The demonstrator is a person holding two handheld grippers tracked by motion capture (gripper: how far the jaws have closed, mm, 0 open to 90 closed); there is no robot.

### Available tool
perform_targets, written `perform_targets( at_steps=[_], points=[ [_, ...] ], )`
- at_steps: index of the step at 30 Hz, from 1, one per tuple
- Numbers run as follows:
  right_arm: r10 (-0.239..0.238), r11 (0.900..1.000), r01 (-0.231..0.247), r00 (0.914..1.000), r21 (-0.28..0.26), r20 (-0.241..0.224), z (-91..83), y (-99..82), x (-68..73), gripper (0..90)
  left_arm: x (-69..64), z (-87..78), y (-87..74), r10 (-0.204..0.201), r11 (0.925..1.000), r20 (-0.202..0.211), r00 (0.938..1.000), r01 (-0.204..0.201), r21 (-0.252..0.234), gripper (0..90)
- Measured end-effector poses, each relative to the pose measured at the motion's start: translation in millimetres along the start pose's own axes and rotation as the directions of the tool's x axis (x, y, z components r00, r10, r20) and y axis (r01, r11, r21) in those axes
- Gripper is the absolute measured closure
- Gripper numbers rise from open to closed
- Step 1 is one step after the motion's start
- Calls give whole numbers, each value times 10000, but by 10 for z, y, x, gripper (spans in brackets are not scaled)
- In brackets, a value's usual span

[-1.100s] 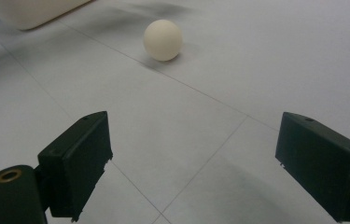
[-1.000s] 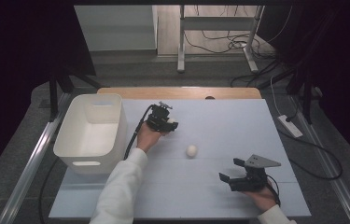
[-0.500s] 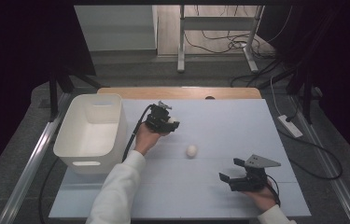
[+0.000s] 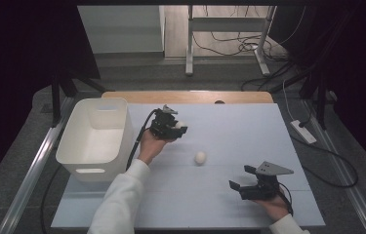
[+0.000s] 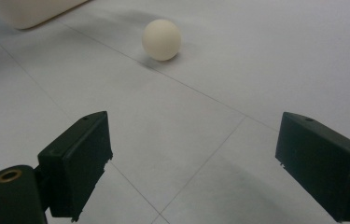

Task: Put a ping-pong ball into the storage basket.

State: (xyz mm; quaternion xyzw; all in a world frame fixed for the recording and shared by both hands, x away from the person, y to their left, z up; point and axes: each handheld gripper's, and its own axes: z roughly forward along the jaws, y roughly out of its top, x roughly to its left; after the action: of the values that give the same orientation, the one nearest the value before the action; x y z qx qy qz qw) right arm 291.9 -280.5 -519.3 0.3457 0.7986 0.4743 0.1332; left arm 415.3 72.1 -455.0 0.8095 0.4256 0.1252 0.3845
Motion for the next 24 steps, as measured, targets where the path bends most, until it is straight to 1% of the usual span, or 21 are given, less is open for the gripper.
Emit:
perform_targets(
  at_steps=[10,17,24],
  points=[
    [-1,10000,1,10000,5,7,0,0,0,103,-35,-85,-24,85,9996,86,9999,-83,-252,508],
    [2,10000,-2,10000,14,24,3,-1,0,103,-68,-190,-32,213,9984,144,9997,-205,-521,508],
    [35,10000,-35,10000,3,22,0,0,1,103,-87,-268,-42,240,9969,217,9995,-223,-760,508]
  ],
)
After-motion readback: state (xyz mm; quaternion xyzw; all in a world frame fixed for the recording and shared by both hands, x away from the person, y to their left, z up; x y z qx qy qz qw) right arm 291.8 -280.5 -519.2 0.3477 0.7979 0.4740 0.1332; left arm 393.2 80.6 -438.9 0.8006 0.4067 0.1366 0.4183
